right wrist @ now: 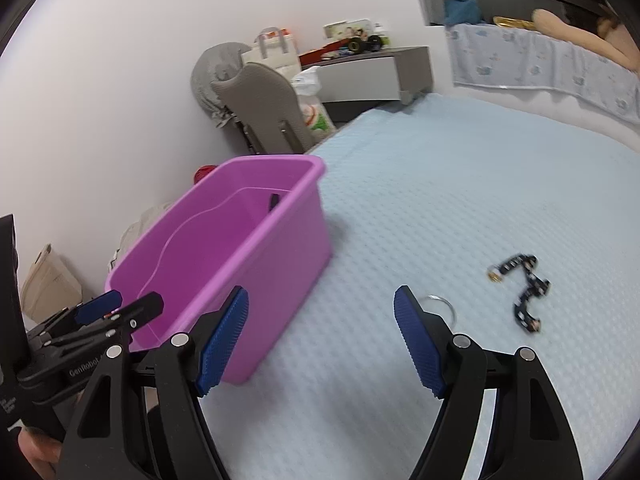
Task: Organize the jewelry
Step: 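Withdraw both open tools from the tub back over the bed, then grasp the black lanyard with the right tool while the left tool grasps the plain silver ring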
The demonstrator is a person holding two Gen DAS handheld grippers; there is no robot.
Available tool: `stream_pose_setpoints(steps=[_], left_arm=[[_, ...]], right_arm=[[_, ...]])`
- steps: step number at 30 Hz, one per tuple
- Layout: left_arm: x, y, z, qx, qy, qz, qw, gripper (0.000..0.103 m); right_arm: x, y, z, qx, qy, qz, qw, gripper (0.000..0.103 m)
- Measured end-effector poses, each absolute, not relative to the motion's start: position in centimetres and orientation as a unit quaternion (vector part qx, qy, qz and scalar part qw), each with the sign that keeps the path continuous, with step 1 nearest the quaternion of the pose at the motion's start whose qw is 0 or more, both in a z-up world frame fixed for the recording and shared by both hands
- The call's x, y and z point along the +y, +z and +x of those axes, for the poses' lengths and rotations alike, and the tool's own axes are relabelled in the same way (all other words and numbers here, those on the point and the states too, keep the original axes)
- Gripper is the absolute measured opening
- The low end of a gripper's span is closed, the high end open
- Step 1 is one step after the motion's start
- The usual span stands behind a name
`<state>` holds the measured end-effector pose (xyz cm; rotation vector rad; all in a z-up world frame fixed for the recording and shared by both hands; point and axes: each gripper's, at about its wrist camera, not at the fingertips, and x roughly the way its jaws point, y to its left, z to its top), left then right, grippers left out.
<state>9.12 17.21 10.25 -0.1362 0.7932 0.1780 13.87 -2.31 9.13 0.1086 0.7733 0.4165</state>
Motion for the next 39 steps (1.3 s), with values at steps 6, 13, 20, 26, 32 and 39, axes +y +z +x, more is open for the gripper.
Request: stream_pose_setpoints(steps=[6,13,20,26,32,39], left_arm=[[14.4,9.4,8.5,0.391,0.060,-0.057,0.917,0.076],[11.2,7.8,8.2,0.400,0.035,-0.054,0.914,0.076],[7.5,5.2,8.3,0.416,0.009,-0.048,0.908,0.076],[4.7,2.8,9.1,0.428,-0.009,-0.047,0.903,0.079],[3.0,0.1,10.7,0.441,-0.015,-0.051,0.896,0.081],[1.3,-2.8,13.2,0.459,-0.024,-0.053,0.886,0.081]], right_arm=[[-6.9,7.2,11.2,0.378,0.167,0.078,0.907,0.072],[-12.1,4.5,8.2,0.389,0.117,0.094,0.909,0.072],[-16.5,2.0,6.4,0.396,0.076,0.101,0.910,0.072],[-19.8,-0.5,6.5,0.405,0.045,0.114,0.906,0.072],[-21.8,-2.8,7.4,0.410,0.031,0.113,0.905,0.072],[-22.8,-4.4,9.8,0.415,0.036,0.112,0.902,0.072]])
